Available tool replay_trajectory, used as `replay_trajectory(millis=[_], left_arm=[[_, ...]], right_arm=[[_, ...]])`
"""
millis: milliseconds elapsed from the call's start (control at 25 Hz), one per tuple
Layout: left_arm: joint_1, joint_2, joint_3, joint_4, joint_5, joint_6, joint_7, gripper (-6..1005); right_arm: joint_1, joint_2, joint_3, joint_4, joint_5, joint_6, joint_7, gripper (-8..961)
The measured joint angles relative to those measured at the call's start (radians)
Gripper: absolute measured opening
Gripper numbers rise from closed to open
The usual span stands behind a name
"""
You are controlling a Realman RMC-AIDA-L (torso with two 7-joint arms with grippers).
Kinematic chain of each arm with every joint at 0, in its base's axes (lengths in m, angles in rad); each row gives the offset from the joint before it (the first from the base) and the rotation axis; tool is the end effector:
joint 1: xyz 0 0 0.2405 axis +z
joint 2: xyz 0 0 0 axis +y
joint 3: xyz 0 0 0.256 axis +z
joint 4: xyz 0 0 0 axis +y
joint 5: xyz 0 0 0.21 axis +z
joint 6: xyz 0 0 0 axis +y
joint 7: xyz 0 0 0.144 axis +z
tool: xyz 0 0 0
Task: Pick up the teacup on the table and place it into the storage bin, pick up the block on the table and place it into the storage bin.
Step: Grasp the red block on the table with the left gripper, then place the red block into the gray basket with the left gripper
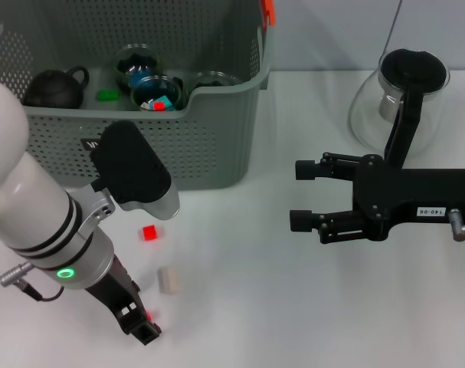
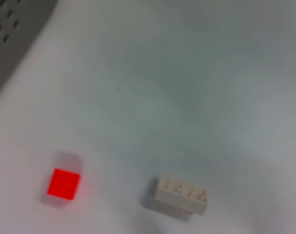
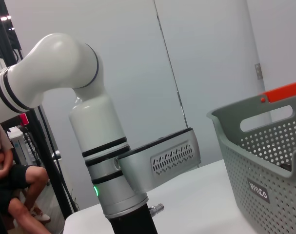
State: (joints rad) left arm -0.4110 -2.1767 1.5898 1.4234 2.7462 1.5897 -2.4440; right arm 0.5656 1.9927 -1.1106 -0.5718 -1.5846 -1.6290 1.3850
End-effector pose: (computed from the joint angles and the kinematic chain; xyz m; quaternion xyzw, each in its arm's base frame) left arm -0.2104 0.2929 -0.0459 -0.9213 -0.2595 0.2678 0.1101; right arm 0.2148 0.3260 -0.0082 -0.9401 0.1562 0.3027 0.0141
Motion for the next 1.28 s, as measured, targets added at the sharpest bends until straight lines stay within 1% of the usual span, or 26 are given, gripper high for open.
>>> replay_trajectory(millis=[160,360,600,680,800,920,1000,1120,1160,1200,1240,1280], left_arm=[[0.0,0.0,0.001,-0.007,0.001,-0.001,-0.005,795],[-0.002,0.0,0.004,-0.013,0.002,-0.005,-0.014,574],[-0.005,0.0,0.007,-0.015,0.009,-0.005,-0.026,389],[-0.005,0.0,0.022,-0.013,0.029,-0.011,-0.037,329],[0.001,-0.001,0.035,0.016,0.043,-0.006,-0.048,240],[0.013,-0.001,0.023,0.098,0.038,0.045,-0.053,152],[0.024,-0.001,-0.003,0.186,0.012,0.11,-0.053,158],[0.028,0.0,-0.084,0.326,-0.07,0.205,-0.054,168],[0.022,0.002,-0.157,0.39,-0.147,0.253,-0.051,171],[0.015,0.004,-0.207,0.42,-0.196,0.278,-0.048,175],[-0.002,0.008,-0.286,0.46,-0.269,0.301,-0.041,178],[-0.033,0.01,-0.393,0.495,-0.35,0.323,-0.029,181]], right_arm=[[0.0,0.0,0.0,-0.002,0.0,0.001,0.0,946],[0.001,0.0,0.005,-0.001,0.0,0.004,0.0,946],[-0.002,0.0,0.009,-0.003,0.0,0.005,0.0,947],[-0.003,0.0,0.009,-0.003,0.0,0.005,0.0,947],[-0.006,0.0,0.009,-0.004,0.0,0.005,-0.003,947],[-0.008,0.0,0.01,-0.005,0.0,0.005,-0.007,946],[-0.009,0.0,0.012,-0.005,0.0,0.005,-0.007,946],[-0.011,-0.003,0.019,-0.006,0.0,0.0,-0.007,946],[-0.012,-0.004,0.022,-0.007,0.0,-0.002,-0.007,946],[-0.012,-0.006,0.024,-0.007,0.0,-0.003,-0.008,946],[-0.013,-0.007,0.025,-0.007,0.0,-0.004,-0.008,946],[-0.014,-0.007,0.025,-0.007,0.0,-0.005,-0.008,946]])
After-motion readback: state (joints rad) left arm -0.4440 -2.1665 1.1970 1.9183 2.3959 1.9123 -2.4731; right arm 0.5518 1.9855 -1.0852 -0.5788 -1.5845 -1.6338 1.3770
